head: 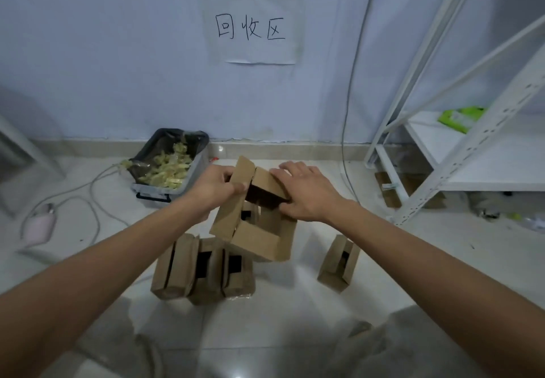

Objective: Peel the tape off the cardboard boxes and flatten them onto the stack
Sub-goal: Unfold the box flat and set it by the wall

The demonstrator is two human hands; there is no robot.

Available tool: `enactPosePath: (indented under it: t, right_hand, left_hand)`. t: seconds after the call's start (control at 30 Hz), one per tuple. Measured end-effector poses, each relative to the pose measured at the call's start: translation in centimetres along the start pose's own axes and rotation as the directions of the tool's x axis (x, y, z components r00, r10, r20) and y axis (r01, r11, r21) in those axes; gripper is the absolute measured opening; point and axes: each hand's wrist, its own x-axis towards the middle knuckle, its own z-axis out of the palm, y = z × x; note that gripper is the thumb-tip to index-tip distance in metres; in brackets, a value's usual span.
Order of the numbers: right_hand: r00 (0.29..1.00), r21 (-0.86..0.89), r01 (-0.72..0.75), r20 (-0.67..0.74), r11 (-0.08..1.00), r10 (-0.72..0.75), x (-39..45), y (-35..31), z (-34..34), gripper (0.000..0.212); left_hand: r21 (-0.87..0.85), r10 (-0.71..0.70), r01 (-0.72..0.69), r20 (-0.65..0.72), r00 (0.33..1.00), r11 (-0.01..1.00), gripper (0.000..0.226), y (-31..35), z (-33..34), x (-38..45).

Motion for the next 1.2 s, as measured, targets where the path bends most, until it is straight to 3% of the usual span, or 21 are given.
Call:
enactPosePath:
  t: [0.23,0.33,0.43,0.53,0.63,0.7,0.77,0.9,1.0,1.03,1.13,1.2]
  right_hand:
    - [0.995,-0.052,-0.093,-0.052,0.994,0.090,2.7,-3.0,-1.4,0.023]
    - [0.994,-0.009,-0.087,-0.065,0.996,0.086,4.1,-3.7,-1.1,0.027]
    - [0.986,0.170,-0.155,-0.028,0.973,0.162,6.2,-3.6,-1.1,0.028]
    - [0.965,0.424,-0.238,-0.001,0.874,0.263,7.1,-2.4,-0.3,0.027]
    - [0.935,0.683,-0.259,-0.002,0.683,0.356,6.8,-1.5,0.1,0.029]
    - [0.926,0.768,-0.280,0.058,0.575,0.374,6.6,-1.2,0.3,0.027]
    - [0.935,0.793,-0.276,0.091,0.544,0.343,6.2,-1.1,0.8,0.028]
    - [0.943,0.860,-0.284,0.171,0.425,0.285,4.7,-0.1,2.3,0.024]
    - [0.935,0.860,-0.316,0.210,0.401,0.286,3.8,0.2,3.9,0.020]
    - [0.919,0.885,-0.346,0.253,0.312,0.302,3.6,0.1,4.2,0.020]
    - [0.878,0.918,-0.382,0.398,-0.111,0.268,2.9,0.3,4.6,0.027]
    - [0.848,0.862,-0.400,0.477,-0.311,0.232,2.1,1.3,4.9,0.058]
  left_hand:
    - [0.148,0.037,-0.044,0.051,0.998,0.988,0.009,-0.5,-2.6,0.6]
    - [0.333,0.032,-0.032,0.006,0.999,0.942,0.013,-2.1,-3.7,2.0]
    - [0.276,0.025,0.008,-0.116,0.993,0.961,0.017,-3.1,-4.8,3.4]
    - [0.059,-0.116,0.133,-0.226,0.967,0.989,0.040,-4.1,-5.7,4.4]
    - [0.069,-0.150,0.172,-0.251,0.956,0.983,0.072,-4.5,-5.7,5.0]
    - [0.020,-0.227,0.238,-0.232,0.946,0.971,0.082,-4.7,-5.4,5.6]
    - [0.018,-0.266,0.277,-0.227,0.937,0.961,0.075,-5.3,-5.3,5.9]
    - [0.190,-0.188,0.224,-0.192,0.963,0.956,0.019,-6.4,-5.0,6.2]
    - [0.173,-0.155,0.185,-0.169,0.973,0.967,0.016,-7.1,-4.5,5.5]
    - [0.132,-0.137,0.160,-0.164,0.977,0.978,0.025,-7.4,-4.4,5.1]
    - [-0.013,-0.090,0.089,-0.109,0.990,0.996,0.042,-8.4,-4.1,3.9]
    - [-0.043,-0.005,0.004,-0.024,1.000,0.999,0.050,-9.0,-3.5,3.4]
